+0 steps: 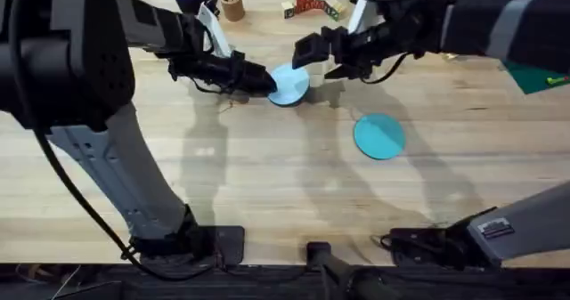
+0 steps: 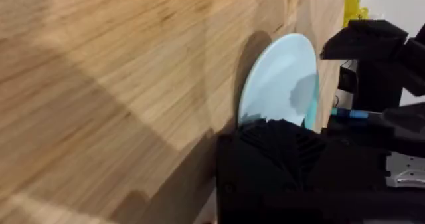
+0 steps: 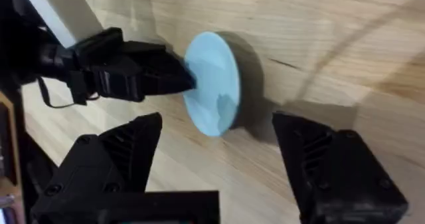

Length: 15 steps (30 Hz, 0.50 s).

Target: Pick up the plates from the table one by one and place each into a slot on the dish rack.

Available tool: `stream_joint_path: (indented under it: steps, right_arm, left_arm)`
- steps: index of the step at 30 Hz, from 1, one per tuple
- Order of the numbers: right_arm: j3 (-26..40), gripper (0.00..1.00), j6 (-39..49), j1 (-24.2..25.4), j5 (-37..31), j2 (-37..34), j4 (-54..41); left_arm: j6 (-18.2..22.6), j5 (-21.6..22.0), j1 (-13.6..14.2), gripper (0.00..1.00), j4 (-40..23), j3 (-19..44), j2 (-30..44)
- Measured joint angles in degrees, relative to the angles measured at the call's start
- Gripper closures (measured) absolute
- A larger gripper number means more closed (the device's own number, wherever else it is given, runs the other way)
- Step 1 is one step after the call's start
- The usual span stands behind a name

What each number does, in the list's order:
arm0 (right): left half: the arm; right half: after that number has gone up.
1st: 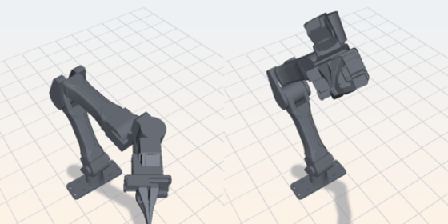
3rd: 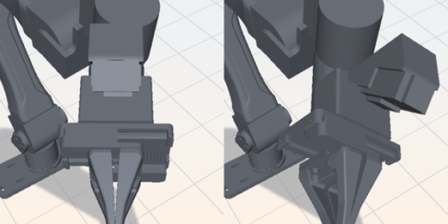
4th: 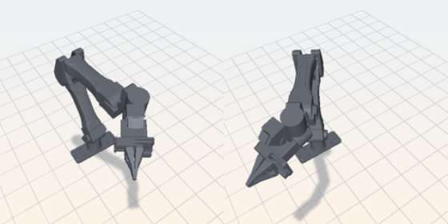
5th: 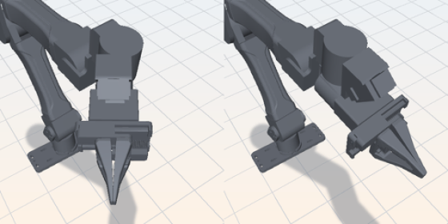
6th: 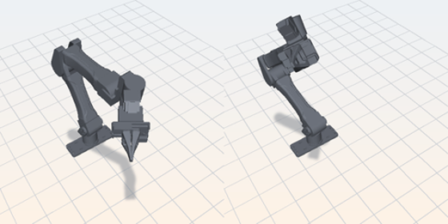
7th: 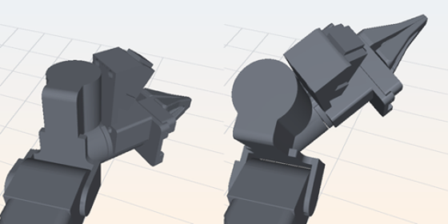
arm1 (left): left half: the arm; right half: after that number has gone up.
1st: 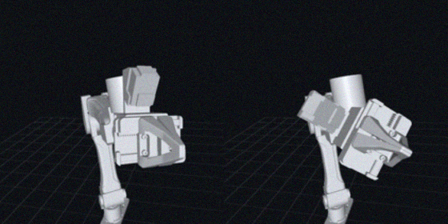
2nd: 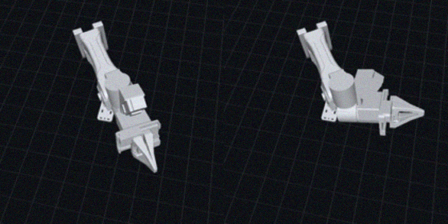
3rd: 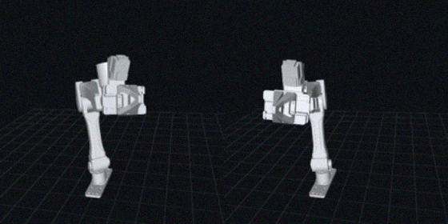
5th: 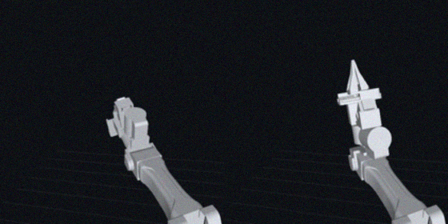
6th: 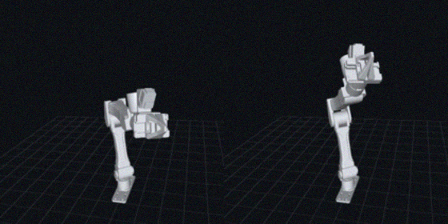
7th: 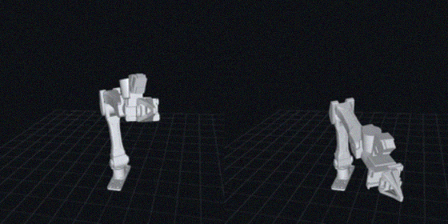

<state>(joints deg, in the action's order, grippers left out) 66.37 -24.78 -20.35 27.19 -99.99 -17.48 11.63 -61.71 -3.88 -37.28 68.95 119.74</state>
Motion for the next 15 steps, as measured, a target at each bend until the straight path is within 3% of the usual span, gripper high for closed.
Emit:
stream_joint_path:
  steps: [15]
  right_arm:
    - [0.02, 0.051, -8.41, -2.21, 3.74, -6.92, 8.53]
  left_arm:
    - [0.01, 0.00, 0.00, 0.960, 0.00, 0.00, 0.00]
